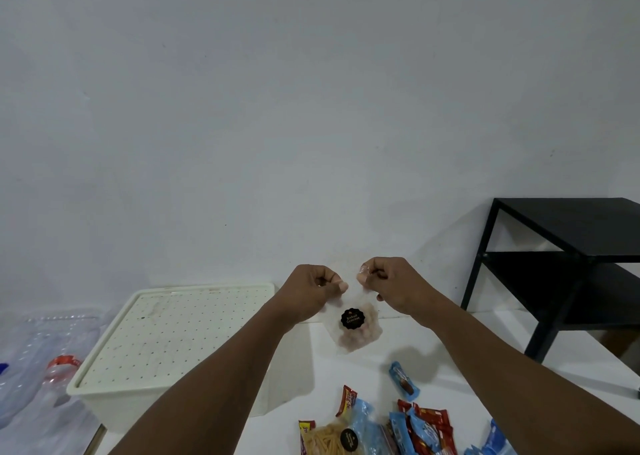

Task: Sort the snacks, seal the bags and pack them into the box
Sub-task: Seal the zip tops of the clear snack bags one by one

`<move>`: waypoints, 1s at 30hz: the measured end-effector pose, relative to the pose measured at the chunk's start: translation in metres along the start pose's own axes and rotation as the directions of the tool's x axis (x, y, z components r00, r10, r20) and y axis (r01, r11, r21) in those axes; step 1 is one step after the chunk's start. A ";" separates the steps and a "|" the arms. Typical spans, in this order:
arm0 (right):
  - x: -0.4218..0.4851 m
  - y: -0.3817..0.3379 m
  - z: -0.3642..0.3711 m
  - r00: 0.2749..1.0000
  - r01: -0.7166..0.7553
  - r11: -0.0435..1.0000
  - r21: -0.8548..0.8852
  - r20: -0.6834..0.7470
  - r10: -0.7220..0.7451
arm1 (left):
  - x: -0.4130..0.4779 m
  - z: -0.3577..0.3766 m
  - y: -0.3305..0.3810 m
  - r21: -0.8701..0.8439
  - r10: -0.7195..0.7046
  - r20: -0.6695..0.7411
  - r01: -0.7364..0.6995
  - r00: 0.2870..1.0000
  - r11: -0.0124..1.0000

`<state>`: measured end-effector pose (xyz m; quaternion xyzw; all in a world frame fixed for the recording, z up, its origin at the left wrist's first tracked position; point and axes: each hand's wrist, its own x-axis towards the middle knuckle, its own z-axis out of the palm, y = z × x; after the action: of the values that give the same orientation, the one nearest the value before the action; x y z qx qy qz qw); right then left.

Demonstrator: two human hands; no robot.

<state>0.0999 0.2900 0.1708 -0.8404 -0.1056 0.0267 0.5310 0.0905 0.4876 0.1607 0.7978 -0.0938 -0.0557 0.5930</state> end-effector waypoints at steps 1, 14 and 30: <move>0.001 -0.001 0.000 1.000 0.011 1.000 -0.026 0.010 -0.011 | 0.000 0.000 0.000 -0.007 -0.017 0.011 0.017 1.000 1.000; 0.000 0.000 0.005 0.998 0.006 0.997 -0.077 0.056 -0.002 | 0.001 -0.002 -0.005 0.038 0.009 0.045 -0.010 0.999 0.999; 0.005 0.012 -0.003 0.998 -0.046 0.998 0.037 -0.049 0.048 | 0.004 -0.016 -0.021 0.079 0.033 -0.138 -0.022 0.990 0.997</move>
<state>0.1073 0.2829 0.1614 -0.8333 -0.0721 0.0200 0.5478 0.0995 0.5077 0.1450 0.8207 -0.0654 0.0117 0.5675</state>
